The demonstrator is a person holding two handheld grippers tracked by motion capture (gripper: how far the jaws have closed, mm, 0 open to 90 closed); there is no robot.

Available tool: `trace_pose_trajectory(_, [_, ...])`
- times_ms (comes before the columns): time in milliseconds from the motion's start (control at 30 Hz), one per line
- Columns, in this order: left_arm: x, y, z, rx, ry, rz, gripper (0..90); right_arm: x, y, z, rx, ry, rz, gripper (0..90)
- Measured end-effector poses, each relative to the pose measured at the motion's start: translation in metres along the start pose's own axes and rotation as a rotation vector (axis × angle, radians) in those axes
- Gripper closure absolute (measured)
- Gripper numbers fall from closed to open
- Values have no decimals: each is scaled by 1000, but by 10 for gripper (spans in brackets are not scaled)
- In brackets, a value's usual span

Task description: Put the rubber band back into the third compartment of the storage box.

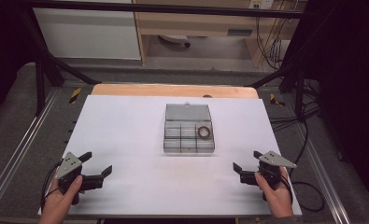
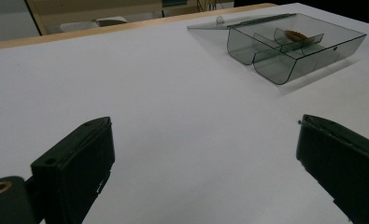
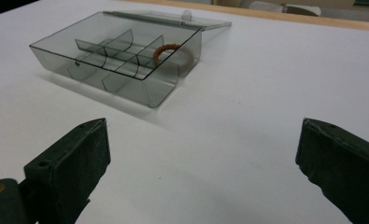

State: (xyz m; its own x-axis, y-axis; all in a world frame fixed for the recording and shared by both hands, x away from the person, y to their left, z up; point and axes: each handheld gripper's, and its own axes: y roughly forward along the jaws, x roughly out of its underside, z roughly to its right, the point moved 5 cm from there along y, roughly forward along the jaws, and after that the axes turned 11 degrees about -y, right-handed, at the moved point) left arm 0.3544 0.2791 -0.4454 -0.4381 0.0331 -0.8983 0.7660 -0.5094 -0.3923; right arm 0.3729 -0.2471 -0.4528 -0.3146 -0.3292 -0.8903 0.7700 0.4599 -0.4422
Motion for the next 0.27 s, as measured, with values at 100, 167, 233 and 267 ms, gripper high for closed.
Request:
trace_pose_trajectory(100, [0,1,0,0,2,-3,40,4,10,-4,-23,-14,-45,36])
trace_pose_trajectory(167, [1,1,0,1,0,-5,40,7,18,-5,-23,-22,-84,38])
trace_pose_trajectory(233, [1,1,0,1,-2,-5,40,10,23,-4,-21,-41,-119,39])
trace_pose_trajectory(267, [1,1,0,2,-6,-5,40,11,24,-4,-17,-42,-123,40])
